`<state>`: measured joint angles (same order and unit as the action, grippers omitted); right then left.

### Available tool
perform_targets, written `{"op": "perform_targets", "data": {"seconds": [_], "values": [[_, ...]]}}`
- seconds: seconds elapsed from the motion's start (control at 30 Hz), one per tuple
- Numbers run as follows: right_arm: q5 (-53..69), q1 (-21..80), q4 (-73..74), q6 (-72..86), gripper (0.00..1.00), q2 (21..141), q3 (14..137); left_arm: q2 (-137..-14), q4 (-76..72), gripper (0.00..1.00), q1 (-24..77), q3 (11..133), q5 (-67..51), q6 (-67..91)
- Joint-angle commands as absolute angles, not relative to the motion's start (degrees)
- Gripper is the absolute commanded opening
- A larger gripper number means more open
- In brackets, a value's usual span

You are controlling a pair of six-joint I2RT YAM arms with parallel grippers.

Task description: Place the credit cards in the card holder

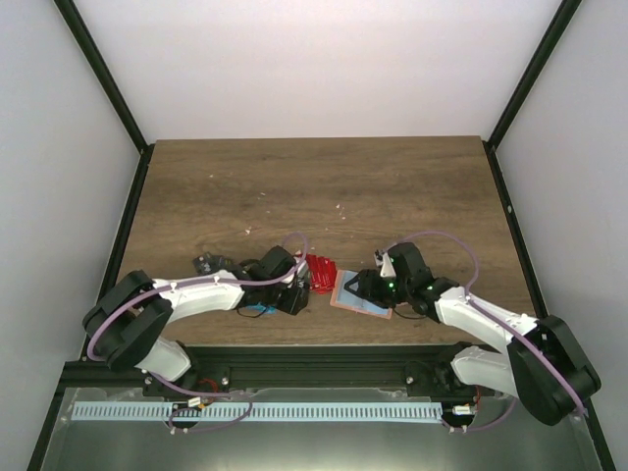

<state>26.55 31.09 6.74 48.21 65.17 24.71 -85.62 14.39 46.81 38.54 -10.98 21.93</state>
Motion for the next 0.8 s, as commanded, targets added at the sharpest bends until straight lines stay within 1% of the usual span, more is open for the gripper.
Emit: {"op": "perform_targets", "data": {"seconds": [0.0, 0.27, 0.37, 0.43, 0.53, 0.77], "values": [[30.8, 31.7, 1.4, 50.6, 0.56, 65.1, 23.2, -84.0, 14.4, 0.48, 48.1, 37.4, -10.4, 23.3], [29.9, 36.2, -2.7, 53.1, 0.55, 67.1, 24.4, -73.5, 16.9, 0.52, 48.1, 38.9, -4.0, 26.8], [29.2, 37.7, -4.9, 54.4, 0.54, 68.5, 24.6, -71.8, 18.7, 0.52, 46.9, 40.0, -0.3, 27.3], [28.5, 38.9, -6.8, 55.3, 0.53, 69.9, 24.8, -72.4, 19.0, 0.5, 45.3, 40.1, 0.6, 27.4], [27.3, 41.4, -9.1, 56.3, 0.51, 73.2, 25.8, -75.0, 17.3, 0.48, 42.8, 39.6, -1.2, 27.2], [24.7, 45.2, -13.2, 57.6, 0.48, 80.8, 28.6, -81.1, 11.4, 0.43, 41.2, 38.6, -5.9, 26.4]]}}
